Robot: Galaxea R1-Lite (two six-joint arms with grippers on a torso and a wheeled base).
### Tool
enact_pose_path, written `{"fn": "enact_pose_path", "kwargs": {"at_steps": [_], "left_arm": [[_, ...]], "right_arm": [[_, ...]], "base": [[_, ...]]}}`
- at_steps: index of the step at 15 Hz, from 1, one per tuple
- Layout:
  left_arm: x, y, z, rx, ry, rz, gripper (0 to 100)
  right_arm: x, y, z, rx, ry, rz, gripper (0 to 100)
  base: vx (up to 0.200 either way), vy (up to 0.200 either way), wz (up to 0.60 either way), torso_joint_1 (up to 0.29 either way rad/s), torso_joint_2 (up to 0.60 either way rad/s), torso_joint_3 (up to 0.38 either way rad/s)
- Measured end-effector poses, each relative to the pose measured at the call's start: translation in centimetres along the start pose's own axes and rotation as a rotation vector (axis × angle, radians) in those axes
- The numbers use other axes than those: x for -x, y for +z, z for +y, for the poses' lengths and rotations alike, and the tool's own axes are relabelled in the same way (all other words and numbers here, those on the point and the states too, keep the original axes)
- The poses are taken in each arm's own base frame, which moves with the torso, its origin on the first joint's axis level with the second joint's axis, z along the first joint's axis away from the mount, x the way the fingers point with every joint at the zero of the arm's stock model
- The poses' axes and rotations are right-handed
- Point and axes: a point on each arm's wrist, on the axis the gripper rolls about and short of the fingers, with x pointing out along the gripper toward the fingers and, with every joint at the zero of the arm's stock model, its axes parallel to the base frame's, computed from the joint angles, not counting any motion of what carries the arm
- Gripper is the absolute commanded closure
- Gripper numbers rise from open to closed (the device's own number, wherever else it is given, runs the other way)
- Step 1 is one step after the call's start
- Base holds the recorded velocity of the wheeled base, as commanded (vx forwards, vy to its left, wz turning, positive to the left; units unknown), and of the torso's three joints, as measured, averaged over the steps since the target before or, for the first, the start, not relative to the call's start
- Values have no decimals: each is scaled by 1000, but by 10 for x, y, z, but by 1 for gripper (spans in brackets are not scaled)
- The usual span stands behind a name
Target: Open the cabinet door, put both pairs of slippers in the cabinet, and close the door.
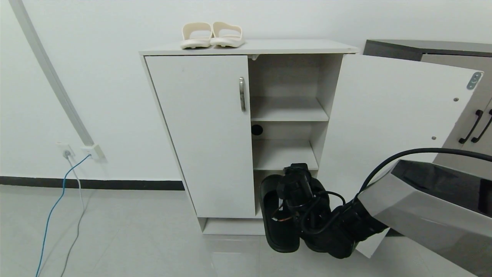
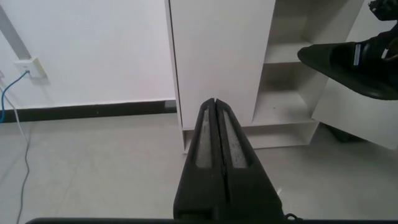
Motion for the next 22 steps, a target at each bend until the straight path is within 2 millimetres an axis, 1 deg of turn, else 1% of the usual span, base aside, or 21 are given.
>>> {"fn": "enact_pose_path", "kwargs": {"at_steps": [8, 11, 14, 17, 22], "left_arm": [[0, 0, 0, 1, 1, 1, 100], [0, 0, 0, 1, 1, 1, 100], [0, -1, 0, 0, 1, 2, 100], [0, 0, 0, 1, 1, 1, 100], [0, 0, 0, 1, 1, 1, 100]], "right_arm": [[-4, -7, 1, 4, -5, 4, 100], [-4, 1, 3, -1, -16, -68, 100], [-1, 10, 3, 7, -2, -191, 100], [-5, 8, 1, 21, -5, -239, 100], [-9, 4, -2, 33, -16, -229, 100]], "base": [[0, 0, 0, 8, 2, -197], [0, 0, 0, 4, -1, -175], [0, 0, 0, 4, -1, -20], [0, 0, 0, 0, 0, 0], [200, 0, 0, -1, 1, -3]]}}
